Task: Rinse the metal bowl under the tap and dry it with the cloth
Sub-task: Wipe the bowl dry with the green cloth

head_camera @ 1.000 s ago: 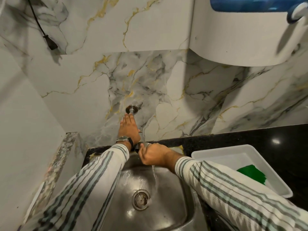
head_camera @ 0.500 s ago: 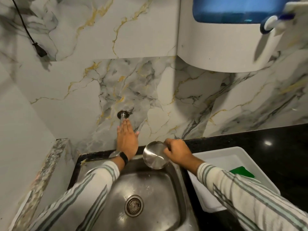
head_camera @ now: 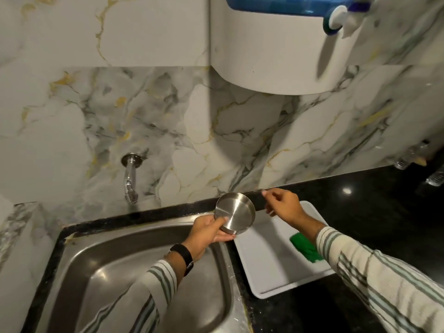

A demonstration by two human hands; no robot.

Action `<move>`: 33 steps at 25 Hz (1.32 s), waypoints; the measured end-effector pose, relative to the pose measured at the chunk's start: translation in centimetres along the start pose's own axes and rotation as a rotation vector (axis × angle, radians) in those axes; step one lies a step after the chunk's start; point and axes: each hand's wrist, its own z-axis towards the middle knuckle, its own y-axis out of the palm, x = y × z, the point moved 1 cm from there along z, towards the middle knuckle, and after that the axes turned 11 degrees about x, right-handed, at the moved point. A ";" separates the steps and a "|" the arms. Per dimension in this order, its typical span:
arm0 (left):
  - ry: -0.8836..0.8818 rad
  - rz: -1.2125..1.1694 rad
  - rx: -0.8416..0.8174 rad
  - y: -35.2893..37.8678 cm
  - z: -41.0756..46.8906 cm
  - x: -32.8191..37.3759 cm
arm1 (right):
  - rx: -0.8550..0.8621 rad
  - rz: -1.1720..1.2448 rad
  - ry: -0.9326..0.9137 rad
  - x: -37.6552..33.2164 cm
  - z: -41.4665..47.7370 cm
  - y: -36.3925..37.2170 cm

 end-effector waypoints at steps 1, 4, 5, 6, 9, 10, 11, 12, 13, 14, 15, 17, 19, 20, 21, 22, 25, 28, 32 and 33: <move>0.001 0.020 0.000 0.9 0.6 -0.4 | 0.018 -0.213 0.010 3.2 1.1 -0.9; -0.021 0.072 -0.006 3.2 2.1 -1.3 | -0.146 -0.683 0.185 13.8 2.1 -1.6; -0.022 0.087 -0.002 3.8 2.5 -1.8 | -0.197 -0.728 0.266 16.7 1.7 -1.6; -0.030 0.099 -0.014 4.2 2.9 -2.3 | -0.214 -0.727 0.329 19.1 1.1 -1.6; 0.009 0.098 0.016 4.9 4.0 -3.2 | -0.212 -0.774 0.283 23.8 0.1 -1.4; -0.029 0.116 -0.089 4.8 4.9 -3.5 | -0.205 -0.860 0.193 24.7 -0.1 -1.3; 0.040 0.157 -0.125 4.7 4.8 -3.9 | -0.208 -0.942 0.113 25.0 -0.1 -1.3; -0.047 0.040 -0.188 4.8 4.8 -3.8 | -0.201 -0.989 0.059 25.1 0.2 -1.3; -0.103 -0.069 -0.154 5.2 4.1 -3.3 | -0.184 -0.992 0.036 25.1 0.6 -1.4; -0.048 -0.015 -0.046 5.4 3.9 -3.6 | -0.156 -0.945 0.048 25.3 1.0 -1.5; -0.040 0.047 -0.032 5.7 3.3 -3.4 | -0.102 -0.857 0.104 25.1 1.1 -1.5; -0.012 0.060 0.007 4.9 2.7 -3.0 | 0.132 -0.454 0.366 24.5 0.8 -1.8; 0.032 0.043 0.064 3.4 2.1 -2.3 | 0.341 0.215 0.666 21.9 -0.4 -2.2; 0.049 0.038 0.095 2.5 1.9 -2.0 | 0.326 0.560 0.760 19.7 -1.4 -2.0; 0.059 0.038 0.114 1.5 1.5 -1.6 | 0.227 0.848 0.804 16.5 -2.4 -1.9; 0.069 0.046 0.115 0.7 1.0 -1.2 | 0.123 1.044 0.793 13.5 -3.3 -1.8; 0.100 0.055 0.140 -1.9 -0.4 -0.3 | -0.073 1.026 0.425 3.0 -6.4 -0.9; 0.177 0.124 0.199 -4.3 -1.9 0.7 | -0.022 0.385 -0.217 -5.2 -9.0 1.1; 0.316 0.223 0.286 -6.0 -4.9 2.6 | 0.122 -0.449 -1.001 -10.9 -11.2 5.9; 0.366 0.250 0.322 -6.3 -6.0 3.1 | 0.102 -0.505 -1.040 -11.7 -11.9 7.2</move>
